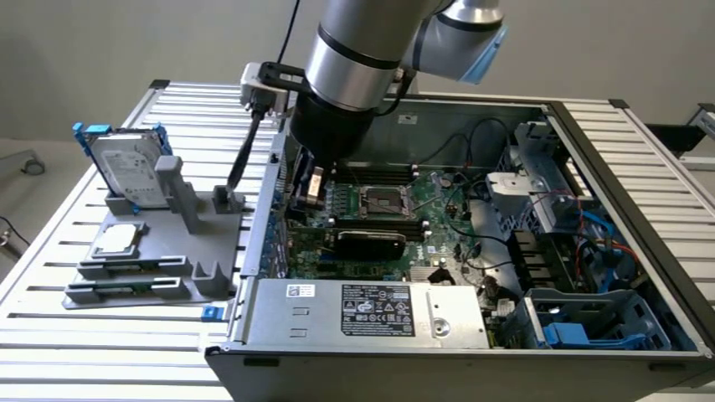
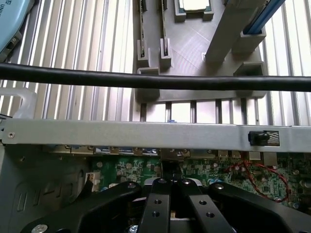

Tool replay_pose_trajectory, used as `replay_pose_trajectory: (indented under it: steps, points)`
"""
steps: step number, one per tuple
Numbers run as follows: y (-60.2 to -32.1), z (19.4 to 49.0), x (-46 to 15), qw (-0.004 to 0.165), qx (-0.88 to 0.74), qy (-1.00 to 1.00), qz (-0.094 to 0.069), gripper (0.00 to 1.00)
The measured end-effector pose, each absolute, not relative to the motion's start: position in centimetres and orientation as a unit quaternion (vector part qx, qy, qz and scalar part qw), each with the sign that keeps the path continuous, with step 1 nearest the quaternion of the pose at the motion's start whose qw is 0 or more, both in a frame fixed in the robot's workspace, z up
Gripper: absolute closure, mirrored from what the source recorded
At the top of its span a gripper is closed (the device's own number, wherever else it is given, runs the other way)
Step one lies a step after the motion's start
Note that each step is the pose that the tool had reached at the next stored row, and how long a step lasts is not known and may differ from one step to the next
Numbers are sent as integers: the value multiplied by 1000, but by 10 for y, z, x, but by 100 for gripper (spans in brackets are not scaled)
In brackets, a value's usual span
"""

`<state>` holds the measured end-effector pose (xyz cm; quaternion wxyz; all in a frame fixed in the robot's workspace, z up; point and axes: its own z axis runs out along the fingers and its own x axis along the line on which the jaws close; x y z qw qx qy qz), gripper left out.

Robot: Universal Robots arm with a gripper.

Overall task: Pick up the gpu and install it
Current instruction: 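Press down on the gpu until it lock into place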

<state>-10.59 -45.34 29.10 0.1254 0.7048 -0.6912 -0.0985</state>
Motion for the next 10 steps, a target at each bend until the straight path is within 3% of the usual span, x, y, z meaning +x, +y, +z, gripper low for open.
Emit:
replay_pose_trajectory:
  steps: [10]
  points:
    - [-452, 291, -106, 128, 697, -698, -102, 89]
